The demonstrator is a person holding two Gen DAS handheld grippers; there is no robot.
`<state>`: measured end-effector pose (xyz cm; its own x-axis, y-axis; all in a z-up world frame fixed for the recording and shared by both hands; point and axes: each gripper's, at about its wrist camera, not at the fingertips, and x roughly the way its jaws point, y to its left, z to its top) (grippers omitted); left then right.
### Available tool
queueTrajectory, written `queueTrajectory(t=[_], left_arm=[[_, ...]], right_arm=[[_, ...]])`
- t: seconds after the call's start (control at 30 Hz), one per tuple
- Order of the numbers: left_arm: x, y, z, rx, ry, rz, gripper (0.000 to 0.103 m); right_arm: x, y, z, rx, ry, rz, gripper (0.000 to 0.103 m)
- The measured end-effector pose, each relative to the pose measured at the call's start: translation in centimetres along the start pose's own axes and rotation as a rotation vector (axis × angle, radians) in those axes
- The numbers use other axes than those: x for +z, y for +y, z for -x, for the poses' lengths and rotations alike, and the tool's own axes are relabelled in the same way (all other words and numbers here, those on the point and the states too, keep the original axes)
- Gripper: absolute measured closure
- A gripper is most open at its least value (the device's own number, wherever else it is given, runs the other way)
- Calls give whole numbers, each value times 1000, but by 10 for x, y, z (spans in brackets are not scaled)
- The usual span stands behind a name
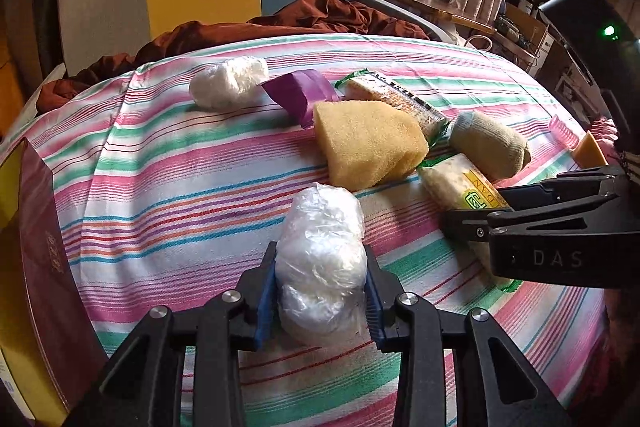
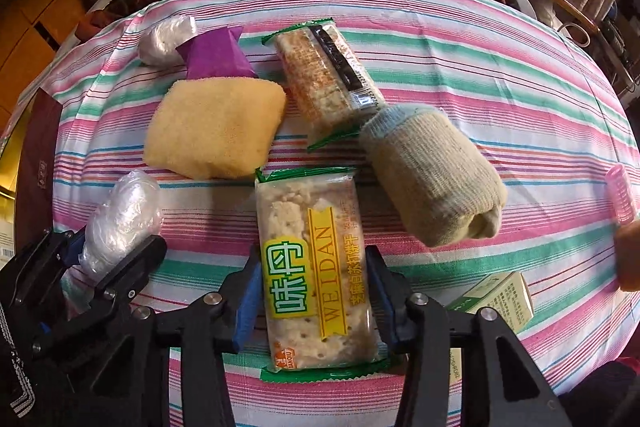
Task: Organize objects
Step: 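Carry the wrapped ball into the gold tray and open the left gripper while the right lifts the packet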
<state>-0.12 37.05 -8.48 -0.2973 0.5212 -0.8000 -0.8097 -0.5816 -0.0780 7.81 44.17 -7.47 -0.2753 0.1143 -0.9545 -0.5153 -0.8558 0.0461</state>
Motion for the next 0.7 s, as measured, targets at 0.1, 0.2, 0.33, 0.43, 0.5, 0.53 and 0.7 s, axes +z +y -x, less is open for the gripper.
queueTrajectory(t=[0.1, 0.2, 0.33, 0.43, 0.5, 0.53, 0.7], left_arm=[[-3, -4, 1, 23, -15, -18, 66], [-7, -6, 2, 41, -33, -31, 66], [-8, -7, 3, 45, -35, -31, 66], [-10, -7, 5, 45, -35, -39, 66], [-11, -8, 6, 48, -37, -39, 66], [-12, -8, 6, 50, -38, -37, 66], [-18, -11, 12, 53, -38, -29, 66]], right_arm=[[-1, 1, 0, -5, -1, 11, 55], [-3, 1, 1, -12, -2, 20, 55], [-4, 7, 0, -27, -6, 36, 55], [-6, 13, 0, -33, -9, 44, 55], [-6, 16, 0, -38, -13, 55, 55], [-7, 17, -1, -37, -15, 61, 55], [-8, 23, -1, -33, -18, 72, 55]])
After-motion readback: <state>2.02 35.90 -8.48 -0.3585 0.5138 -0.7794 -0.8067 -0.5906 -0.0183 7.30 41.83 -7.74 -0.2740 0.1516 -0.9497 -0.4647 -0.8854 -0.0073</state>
